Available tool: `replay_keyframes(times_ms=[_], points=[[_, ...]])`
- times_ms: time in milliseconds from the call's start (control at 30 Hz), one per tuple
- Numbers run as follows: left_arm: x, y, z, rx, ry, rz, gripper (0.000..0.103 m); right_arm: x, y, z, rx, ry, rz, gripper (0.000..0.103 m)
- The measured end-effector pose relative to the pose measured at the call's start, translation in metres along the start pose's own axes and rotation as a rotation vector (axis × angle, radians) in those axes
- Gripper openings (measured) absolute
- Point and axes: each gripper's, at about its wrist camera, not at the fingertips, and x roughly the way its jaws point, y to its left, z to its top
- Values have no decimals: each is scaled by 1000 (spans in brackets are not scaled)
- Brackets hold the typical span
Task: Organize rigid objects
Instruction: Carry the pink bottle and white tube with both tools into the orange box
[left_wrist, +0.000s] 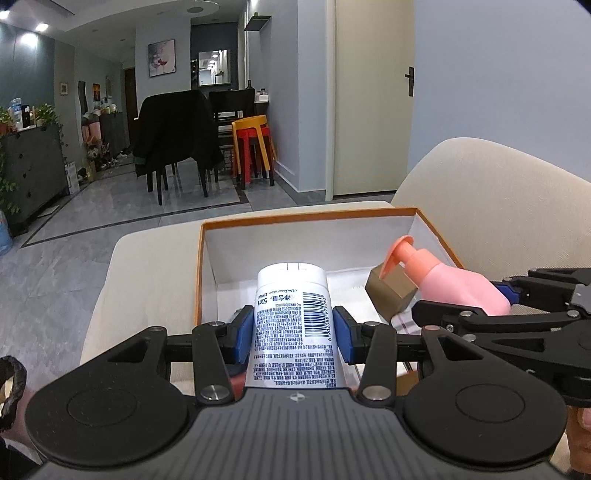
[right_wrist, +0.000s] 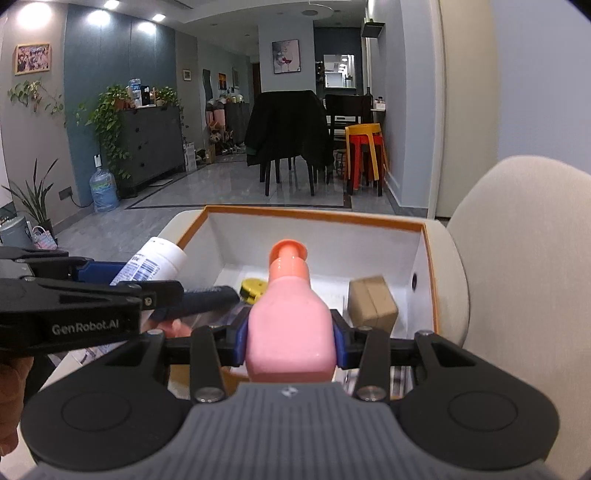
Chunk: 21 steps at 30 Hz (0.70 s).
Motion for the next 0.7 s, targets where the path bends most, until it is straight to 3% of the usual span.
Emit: replay_keyframes(times_ms=[700], points=[[58,2,13,34,64,15,51,69,-12,25,-24,111,-24,42]])
